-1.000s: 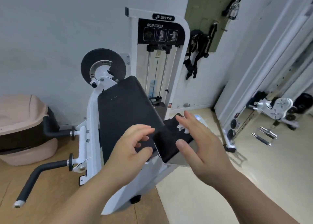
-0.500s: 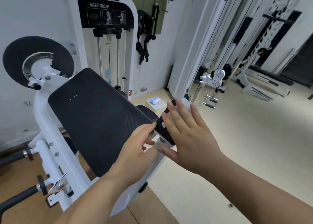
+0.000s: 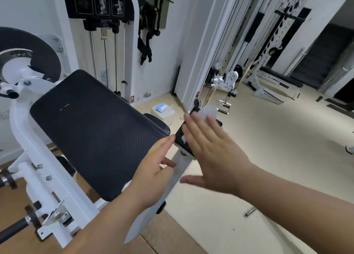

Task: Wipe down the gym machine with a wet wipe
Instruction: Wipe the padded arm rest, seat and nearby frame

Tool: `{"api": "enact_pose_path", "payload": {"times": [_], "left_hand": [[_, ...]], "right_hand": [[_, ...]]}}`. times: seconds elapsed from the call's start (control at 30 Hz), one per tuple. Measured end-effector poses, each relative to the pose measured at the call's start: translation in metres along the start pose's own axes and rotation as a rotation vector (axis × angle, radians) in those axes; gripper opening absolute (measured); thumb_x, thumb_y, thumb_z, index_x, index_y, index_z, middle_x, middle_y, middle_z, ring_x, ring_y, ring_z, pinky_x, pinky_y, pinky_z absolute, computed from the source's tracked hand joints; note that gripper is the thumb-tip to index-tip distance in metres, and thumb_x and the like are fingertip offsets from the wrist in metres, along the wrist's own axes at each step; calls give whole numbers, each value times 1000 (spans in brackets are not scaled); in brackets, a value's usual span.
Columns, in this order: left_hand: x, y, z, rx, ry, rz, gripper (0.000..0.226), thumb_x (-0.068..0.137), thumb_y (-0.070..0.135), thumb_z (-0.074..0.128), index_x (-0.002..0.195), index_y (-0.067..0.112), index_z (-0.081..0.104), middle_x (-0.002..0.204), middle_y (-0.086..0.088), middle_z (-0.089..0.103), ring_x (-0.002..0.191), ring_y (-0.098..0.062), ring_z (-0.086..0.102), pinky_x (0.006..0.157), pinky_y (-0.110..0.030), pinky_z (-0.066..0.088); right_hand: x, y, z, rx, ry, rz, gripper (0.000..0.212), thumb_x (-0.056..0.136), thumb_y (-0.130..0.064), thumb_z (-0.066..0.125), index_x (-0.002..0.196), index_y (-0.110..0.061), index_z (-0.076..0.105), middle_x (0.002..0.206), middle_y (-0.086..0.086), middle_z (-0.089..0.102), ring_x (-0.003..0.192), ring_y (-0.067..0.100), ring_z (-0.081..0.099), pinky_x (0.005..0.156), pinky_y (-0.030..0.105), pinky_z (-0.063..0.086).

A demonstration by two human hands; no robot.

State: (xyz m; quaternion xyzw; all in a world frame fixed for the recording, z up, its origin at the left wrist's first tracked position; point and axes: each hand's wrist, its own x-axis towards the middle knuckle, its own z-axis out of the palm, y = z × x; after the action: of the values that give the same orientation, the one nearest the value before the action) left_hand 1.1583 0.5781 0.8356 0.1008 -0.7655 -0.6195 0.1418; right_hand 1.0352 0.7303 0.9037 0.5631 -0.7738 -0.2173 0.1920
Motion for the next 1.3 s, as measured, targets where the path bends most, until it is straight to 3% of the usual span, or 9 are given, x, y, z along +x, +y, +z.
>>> {"api": "enact_pose_path", "payload": {"times": [0.1, 0.2, 0.33, 0.5, 0.63, 0.77, 0.93, 1.17, 1.3], "left_hand": [[0, -1, -1, -59, -34, -21, 81, 94, -9, 43, 155, 43, 35, 152, 30, 36, 111, -8, 65, 93, -23, 52], [1, 1, -2, -127, -34, -57, 82, 93, -8, 45, 149, 52, 37, 137, 26, 55, 110, -5, 65, 92, -14, 46], [-1, 1, -4, -239, -12, -68, 82, 81, 11, 50, 141, 65, 34, 139, 38, 51, 130, -13, 57, 107, -37, 44], [-3, -2, -5, -375, -4, -50, 75, 82, 20, 42, 148, 54, 28, 147, 28, 51, 106, -24, 68, 93, -37, 52], [-2, 0, -2, -400, 17, -44, 74, 79, 21, 39, 147, 49, 32, 147, 24, 53, 103, -28, 68, 90, -35, 51], [-3, -2, 0, -382, 31, -43, 73, 80, 21, 38, 148, 48, 31, 147, 25, 52, 104, -29, 67, 87, -29, 55], [-9, -1, 5, -321, 34, -66, 75, 81, 25, 36, 153, 45, 30, 149, 29, 48, 107, -24, 67, 93, -36, 53], [-14, -6, 19, -20, 6, -186, 60, 95, 27, 39, 147, 56, 32, 147, 24, 44, 130, 10, 43, 100, -18, 37], [-22, -20, 26, 72, -16, -348, 58, 92, 28, 42, 148, 38, 47, 152, 21, 45, 141, 3, 39, 121, -31, 31]], "right_hand": [[-15, -7, 10, -50, -18, -130, 116, 89, -88, 26, 161, 2, 14, 169, 24, 4, 159, 37, -1, 128, 53, 4], [4, 18, -7, -79, -22, 14, 118, 87, -91, 20, 162, 1, 17, 169, 23, 8, 159, 37, 5, 128, 54, 5], [26, 17, -18, 4, -22, 179, 126, 82, -95, 13, 161, 2, 6, 169, 26, -1, 158, 40, -5, 127, 56, 3], [15, -20, 7, 11, -9, -104, 121, 86, -92, 25, 160, 3, 8, 168, 27, -3, 158, 39, -8, 128, 54, 2], [25, 16, -10, -34, 21, 46, 118, 86, -91, 23, 161, -1, 20, 169, 22, 12, 159, 35, 7, 128, 55, 9], [27, 5, -11, 48, 27, 157, 117, 87, -90, 9, 162, 0, 8, 169, 23, -2, 158, 38, -8, 127, 56, 3], [7, -14, 13, -24, 42, -149, 111, 92, -85, 24, 162, 0, 11, 170, 23, 0, 158, 37, -8, 127, 55, 1], [6, 23, 4, 55, 160, 63, 108, 95, -82, 24, 161, 2, 16, 169, 24, 7, 158, 39, -1, 127, 57, 3], [2, -10, 24, -4, 181, -15, 96, 102, -67, 26, 159, 7, 4, 167, 32, -2, 157, 44, -8, 126, 57, -8]]}}
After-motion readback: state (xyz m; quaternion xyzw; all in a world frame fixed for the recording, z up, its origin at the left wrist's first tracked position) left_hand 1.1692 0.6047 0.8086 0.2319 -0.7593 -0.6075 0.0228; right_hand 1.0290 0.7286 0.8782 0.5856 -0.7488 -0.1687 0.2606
